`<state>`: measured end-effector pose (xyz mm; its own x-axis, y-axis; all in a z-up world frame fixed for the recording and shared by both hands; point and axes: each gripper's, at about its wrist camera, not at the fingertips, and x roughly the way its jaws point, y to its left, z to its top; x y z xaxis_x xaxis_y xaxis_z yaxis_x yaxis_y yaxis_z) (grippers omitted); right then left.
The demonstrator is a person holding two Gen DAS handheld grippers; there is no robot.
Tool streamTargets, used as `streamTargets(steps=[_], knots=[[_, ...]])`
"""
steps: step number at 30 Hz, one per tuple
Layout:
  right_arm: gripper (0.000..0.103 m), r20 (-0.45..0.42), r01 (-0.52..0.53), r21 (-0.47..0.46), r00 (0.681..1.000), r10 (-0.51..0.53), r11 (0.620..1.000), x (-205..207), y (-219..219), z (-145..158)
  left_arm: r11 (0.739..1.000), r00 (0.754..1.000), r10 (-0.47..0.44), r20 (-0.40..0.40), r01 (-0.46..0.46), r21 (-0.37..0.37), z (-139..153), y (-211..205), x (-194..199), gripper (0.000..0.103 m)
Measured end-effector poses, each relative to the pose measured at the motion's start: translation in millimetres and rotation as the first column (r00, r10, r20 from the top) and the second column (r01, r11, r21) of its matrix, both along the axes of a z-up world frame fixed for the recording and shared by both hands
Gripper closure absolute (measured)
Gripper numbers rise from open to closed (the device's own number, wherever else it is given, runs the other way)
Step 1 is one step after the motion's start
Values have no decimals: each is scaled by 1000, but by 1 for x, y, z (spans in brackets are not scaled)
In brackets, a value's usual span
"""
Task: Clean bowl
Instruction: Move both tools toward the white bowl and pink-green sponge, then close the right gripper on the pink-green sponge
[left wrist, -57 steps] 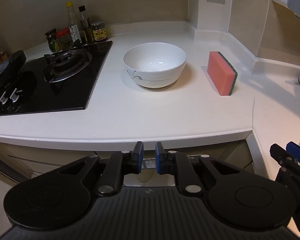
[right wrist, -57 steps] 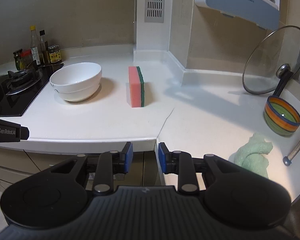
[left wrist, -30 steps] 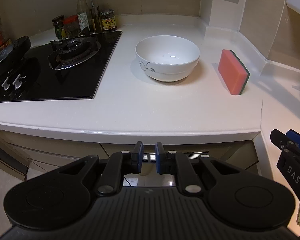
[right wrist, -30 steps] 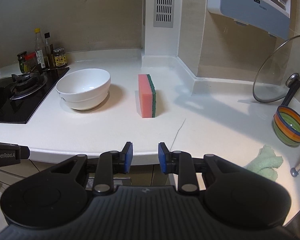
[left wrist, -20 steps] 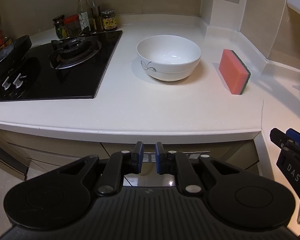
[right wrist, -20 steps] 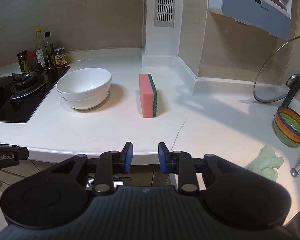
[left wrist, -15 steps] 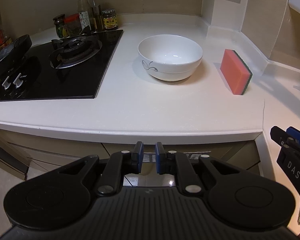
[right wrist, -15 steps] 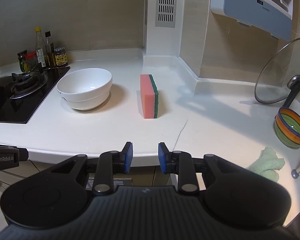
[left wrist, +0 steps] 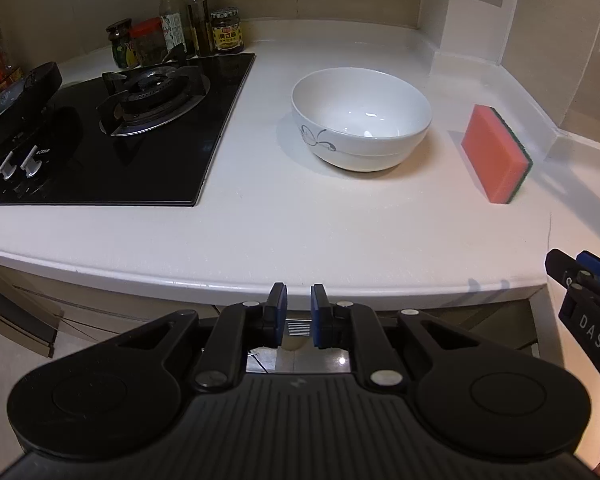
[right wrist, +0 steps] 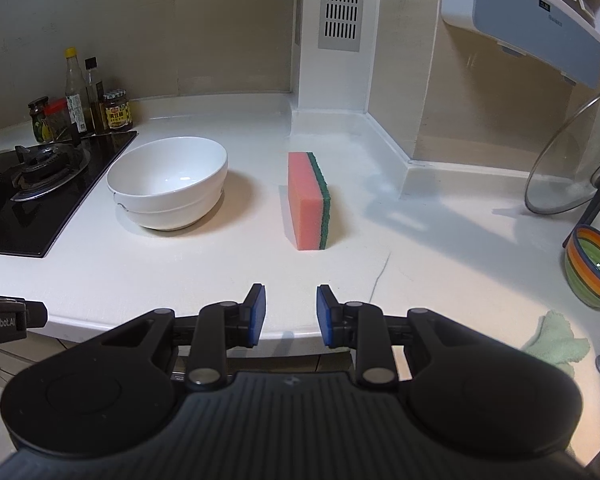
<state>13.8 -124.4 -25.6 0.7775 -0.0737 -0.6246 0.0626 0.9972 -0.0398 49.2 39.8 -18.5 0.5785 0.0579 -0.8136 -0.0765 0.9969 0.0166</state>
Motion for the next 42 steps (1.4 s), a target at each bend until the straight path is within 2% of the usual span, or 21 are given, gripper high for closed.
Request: streamTargets(steps=[11, 23, 42], knots=[[80, -28, 28, -7, 999, -28, 1000, 39, 2, -11, 1000, 999, -29, -31, 29, -2, -9, 9, 46, 89], [80, 22, 81, 0, 996, -81, 997, 75, -10, -19, 999, 998, -55, -44, 55, -5, -12, 22, 94, 89], [80, 61, 37, -81, 998, -32, 996, 120, -21, -13, 1000, 996, -29, -79, 29, -5, -22, 34, 115, 89]])
